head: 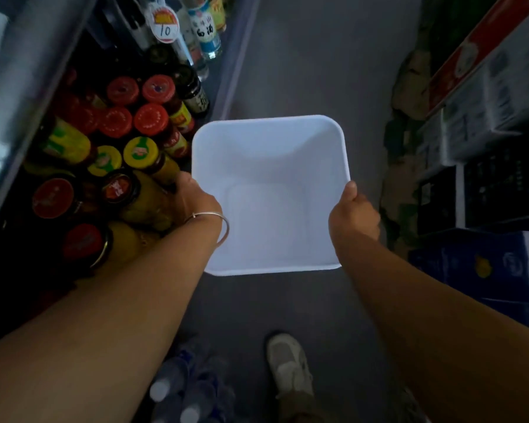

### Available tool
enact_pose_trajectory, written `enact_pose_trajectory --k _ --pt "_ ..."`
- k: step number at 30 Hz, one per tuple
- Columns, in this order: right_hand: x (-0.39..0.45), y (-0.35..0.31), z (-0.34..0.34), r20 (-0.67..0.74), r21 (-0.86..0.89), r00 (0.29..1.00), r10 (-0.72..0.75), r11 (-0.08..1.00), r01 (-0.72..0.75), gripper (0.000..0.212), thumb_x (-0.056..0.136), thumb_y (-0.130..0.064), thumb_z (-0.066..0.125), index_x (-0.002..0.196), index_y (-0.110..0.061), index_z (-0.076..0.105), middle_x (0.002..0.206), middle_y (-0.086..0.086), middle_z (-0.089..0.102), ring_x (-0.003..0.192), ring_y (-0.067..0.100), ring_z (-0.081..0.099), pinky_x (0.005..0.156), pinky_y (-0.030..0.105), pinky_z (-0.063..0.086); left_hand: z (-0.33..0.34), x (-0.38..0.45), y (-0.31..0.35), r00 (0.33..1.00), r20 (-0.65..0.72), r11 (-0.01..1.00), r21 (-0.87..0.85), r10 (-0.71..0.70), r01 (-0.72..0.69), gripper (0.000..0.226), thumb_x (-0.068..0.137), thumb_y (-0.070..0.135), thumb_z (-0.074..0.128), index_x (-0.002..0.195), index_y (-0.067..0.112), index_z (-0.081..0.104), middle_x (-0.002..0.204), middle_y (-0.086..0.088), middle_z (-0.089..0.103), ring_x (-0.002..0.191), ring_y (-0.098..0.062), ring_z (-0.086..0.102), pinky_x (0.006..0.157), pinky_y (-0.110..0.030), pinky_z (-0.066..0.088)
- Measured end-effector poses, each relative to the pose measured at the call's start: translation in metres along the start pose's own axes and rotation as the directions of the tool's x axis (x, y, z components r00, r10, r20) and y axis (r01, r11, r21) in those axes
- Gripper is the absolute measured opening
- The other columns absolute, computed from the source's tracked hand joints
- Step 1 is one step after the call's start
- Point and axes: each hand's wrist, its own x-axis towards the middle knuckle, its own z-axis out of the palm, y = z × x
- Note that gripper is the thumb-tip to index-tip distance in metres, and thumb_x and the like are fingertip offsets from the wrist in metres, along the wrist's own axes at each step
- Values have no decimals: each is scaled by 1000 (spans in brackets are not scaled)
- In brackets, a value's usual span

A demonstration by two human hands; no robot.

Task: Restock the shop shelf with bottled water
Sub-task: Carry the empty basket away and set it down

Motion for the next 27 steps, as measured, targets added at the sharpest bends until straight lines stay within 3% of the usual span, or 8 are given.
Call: enact_pose_trajectory --k 2,6,8,12,16,20,24,27 --pt "13 0 15 1 11 1000 15 1000 -15 58 102 -44 13 130 -10 51 130 17 53 120 35 48 100 41 36 14 18 1 1000 9 1000 10 2 -2 33 95 6 29 126 3 41 130 -19 48 117 -32 47 99 -39 36" --pt "33 -1 41 4 45 998 55 997 -55 58 102 -43 13 131 -11 50 131 16 53 122 34 47 100 39 35 31 35 5 999 -35 999 -29 36 -37 29 100 17 28 118 4 48 123 -18 52 109 -30 48 76 -32 28" --pt "39 -2 51 8 64 998 66 996 -67 57 102 -44 14 131 -11 50 131 17 53 122 34 47 100 38 34 38 44 4 999 -40 998 -49 33 -35 29 100 17 27 115 5 48 123 -18 52 109 -31 49 73 -30 25" --pt "47 -2 70 21 93 997 81 992 -82 57 102 -44 14 130 -12 51 130 17 54 122 35 47 101 38 35 48 60 -3 998 -61 994 -112 10 -17 20 99 15 29 102 12 48 115 -13 51 95 -19 42 84 -38 34" --pt "51 5 83 20 126 996 92 988 -94 55 102 -42 15 133 -12 49 131 18 53 123 35 46 103 39 34 52 69 -7 1000 -16 998 -64 11 -12 28 99 16 29 117 7 49 125 -18 53 111 -32 50 88 -37 37" --pt "50 10 92 14 136 995 98 986 -99 55 102 -41 15 132 -11 51 129 18 55 121 36 49 103 39 35 56 74 -10 1000 4 998 -57 30 -30 29 97 12 31 120 10 49 127 -14 53 115 -32 49 90 -36 38" --pt "50 8 96 12 128 996 93 987 -93 56 102 -41 14 132 -11 51 127 19 56 119 36 50 101 39 37 63 83 -11 998 44 986 -165 39 -32 34 92 7 33 123 8 48 127 -17 53 116 -34 49 99 -41 42" --pt "50 5 96 27 103 996 86 991 -89 56 102 -40 13 132 -10 50 127 18 55 119 35 50 100 39 37 67 89 -10 996 90 997 -75 25 -18 39 91 9 36 129 11 42 130 -16 50 120 -37 47 103 -45 40"
